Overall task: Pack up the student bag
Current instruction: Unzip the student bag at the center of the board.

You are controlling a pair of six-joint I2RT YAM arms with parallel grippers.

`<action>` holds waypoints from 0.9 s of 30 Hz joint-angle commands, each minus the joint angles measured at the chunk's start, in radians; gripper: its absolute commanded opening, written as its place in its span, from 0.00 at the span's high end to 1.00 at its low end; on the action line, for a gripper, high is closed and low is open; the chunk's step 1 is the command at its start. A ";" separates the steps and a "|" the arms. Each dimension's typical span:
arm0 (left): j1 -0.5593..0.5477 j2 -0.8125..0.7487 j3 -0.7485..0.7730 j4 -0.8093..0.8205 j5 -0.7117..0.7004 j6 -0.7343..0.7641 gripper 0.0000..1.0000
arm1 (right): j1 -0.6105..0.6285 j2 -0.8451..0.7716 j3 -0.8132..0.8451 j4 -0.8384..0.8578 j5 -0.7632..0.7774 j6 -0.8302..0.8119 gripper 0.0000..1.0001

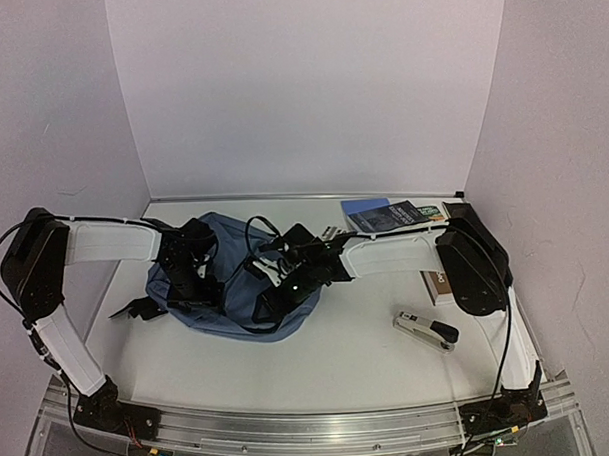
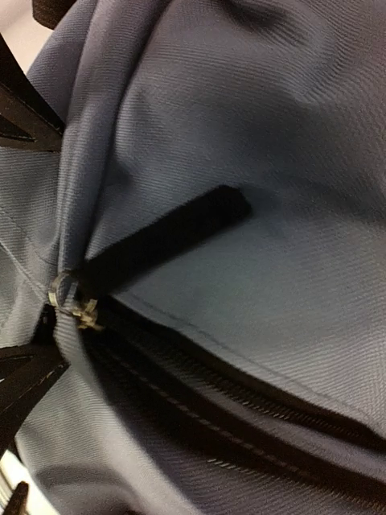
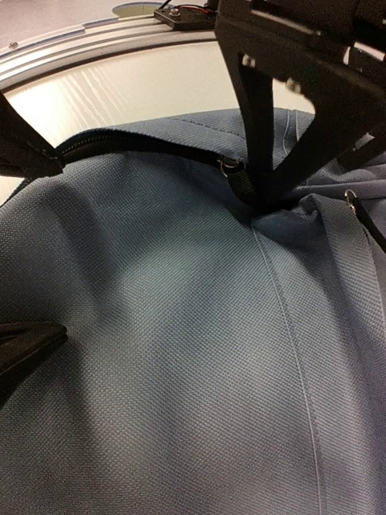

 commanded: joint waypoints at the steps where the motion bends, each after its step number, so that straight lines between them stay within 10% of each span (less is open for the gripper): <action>1: -0.009 0.042 0.083 0.020 -0.074 0.015 0.19 | 0.009 -0.054 -0.045 0.015 0.021 0.012 0.39; 19: -0.028 0.150 0.221 0.008 -0.153 0.077 0.32 | 0.014 -0.076 -0.077 0.042 0.044 0.000 0.34; 27: -0.008 0.056 0.185 0.065 -0.094 0.055 0.86 | 0.050 -0.063 -0.137 0.070 0.152 -0.043 0.29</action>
